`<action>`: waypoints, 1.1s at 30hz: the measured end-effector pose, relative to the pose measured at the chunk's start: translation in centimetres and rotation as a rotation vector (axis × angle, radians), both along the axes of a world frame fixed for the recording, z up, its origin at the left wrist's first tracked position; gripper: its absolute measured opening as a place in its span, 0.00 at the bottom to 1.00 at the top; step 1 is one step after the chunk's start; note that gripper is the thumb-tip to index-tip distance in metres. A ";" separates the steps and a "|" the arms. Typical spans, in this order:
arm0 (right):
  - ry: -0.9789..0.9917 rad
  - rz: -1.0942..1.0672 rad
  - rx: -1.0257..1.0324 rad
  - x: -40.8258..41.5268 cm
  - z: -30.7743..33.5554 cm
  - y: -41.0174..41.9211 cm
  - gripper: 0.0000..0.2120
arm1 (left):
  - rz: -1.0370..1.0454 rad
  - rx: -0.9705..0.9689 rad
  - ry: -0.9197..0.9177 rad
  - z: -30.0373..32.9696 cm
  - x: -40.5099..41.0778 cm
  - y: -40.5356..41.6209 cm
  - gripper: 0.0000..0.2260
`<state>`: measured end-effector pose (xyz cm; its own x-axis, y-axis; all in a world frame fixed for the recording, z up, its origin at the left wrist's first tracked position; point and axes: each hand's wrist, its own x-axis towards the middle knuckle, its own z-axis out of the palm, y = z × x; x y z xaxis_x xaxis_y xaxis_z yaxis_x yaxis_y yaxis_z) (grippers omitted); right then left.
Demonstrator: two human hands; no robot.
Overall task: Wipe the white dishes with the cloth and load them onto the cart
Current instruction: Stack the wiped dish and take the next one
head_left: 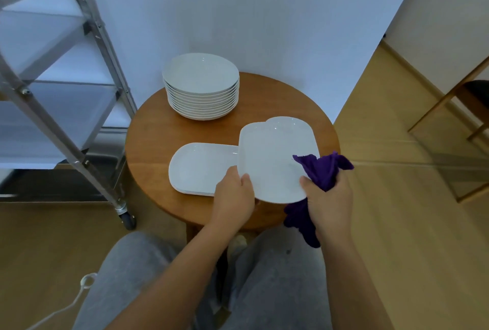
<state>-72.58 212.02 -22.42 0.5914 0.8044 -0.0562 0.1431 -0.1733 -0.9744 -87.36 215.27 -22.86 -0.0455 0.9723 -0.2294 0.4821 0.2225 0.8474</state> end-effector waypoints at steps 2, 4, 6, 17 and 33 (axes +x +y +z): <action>-0.014 -0.049 0.026 1.2 0.2 0.6 0.18 | -0.017 -0.011 -0.019 -0.1 1.4 0.8 0.09; 0.002 -0.080 0.028 2.5 0.2 1.2 0.17 | -0.034 -0.022 0.008 -0.2 2.9 1.7 0.12; -0.001 -0.089 0.018 3.5 0.0 1.7 0.17 | -0.038 -0.048 0.052 -0.5 4.2 2.6 0.14; 0.060 -0.091 -0.076 5.6 -2.5 3.6 0.15 | -0.087 -0.091 0.657 -2.7 8.0 7.1 0.18; -0.089 -0.030 -0.032 4.0 -1.3 3.0 0.23 | -0.095 0.117 0.568 -3.5 -1.0 6.3 0.19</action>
<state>-68.56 215.05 -23.68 0.6188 0.7851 -0.0279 0.2230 -0.2096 -0.9520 -88.36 221.55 -26.40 -0.0411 0.9954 -0.0860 0.8812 0.0767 0.4665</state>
